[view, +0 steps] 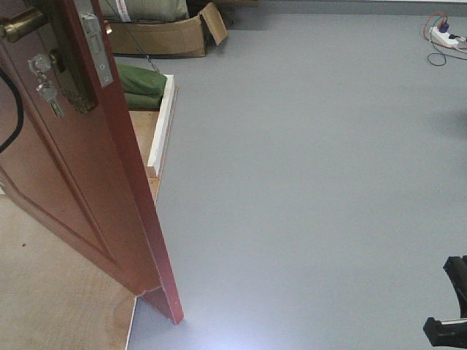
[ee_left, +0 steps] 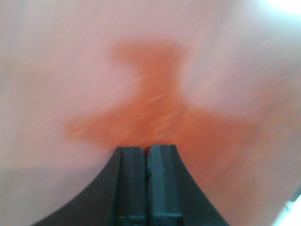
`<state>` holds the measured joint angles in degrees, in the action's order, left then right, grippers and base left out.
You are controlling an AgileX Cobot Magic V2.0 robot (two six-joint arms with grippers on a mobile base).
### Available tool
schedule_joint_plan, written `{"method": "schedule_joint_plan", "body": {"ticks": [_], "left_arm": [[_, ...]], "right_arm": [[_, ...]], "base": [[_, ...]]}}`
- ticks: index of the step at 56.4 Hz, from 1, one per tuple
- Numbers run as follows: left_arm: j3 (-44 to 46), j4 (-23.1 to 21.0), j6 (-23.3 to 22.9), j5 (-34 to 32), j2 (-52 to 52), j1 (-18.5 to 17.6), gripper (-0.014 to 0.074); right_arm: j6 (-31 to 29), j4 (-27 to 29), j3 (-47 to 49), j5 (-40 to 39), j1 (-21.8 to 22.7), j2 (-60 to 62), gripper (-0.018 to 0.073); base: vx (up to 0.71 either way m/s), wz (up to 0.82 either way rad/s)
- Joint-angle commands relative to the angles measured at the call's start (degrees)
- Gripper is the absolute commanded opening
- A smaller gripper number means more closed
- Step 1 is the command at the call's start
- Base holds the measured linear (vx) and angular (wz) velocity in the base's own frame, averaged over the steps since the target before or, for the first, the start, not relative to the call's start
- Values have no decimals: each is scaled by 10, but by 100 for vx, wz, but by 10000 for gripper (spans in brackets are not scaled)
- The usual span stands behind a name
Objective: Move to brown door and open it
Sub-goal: 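Pull the door edge toward the robot with the left gripper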
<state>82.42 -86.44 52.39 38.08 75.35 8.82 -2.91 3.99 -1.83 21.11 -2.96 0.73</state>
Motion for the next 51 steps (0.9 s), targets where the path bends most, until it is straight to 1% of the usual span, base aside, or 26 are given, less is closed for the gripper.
{"method": "schedule_joint_plan", "body": {"ticks": [1, 21, 28, 35, 45, 51], "left_arm": [[14, -26, 8, -17, 0, -1, 67], [16, -33, 8, -36, 48, -2, 67], [16, -47, 8, -52, 64, -9, 67], [16, -46, 16, -94, 73, -32, 67], [16, -43, 82, -178, 77, -79, 67], [16, -43, 106, -219, 77, -107, 67]], "right_arm": [[-4, -2, -2, -45, -1, 3, 0], [-4, -2, -2, -45, -1, 3, 0], [-4, -2, -2, -45, -1, 3, 0], [-4, -2, -2, -45, -1, 3, 0], [-4, -2, -2, -45, -1, 3, 0], [-4, -2, -2, -45, -1, 3, 0]], "base": [[0, 0], [0, 0], [0, 0], [0, 0], [0, 0], [0, 0]]}}
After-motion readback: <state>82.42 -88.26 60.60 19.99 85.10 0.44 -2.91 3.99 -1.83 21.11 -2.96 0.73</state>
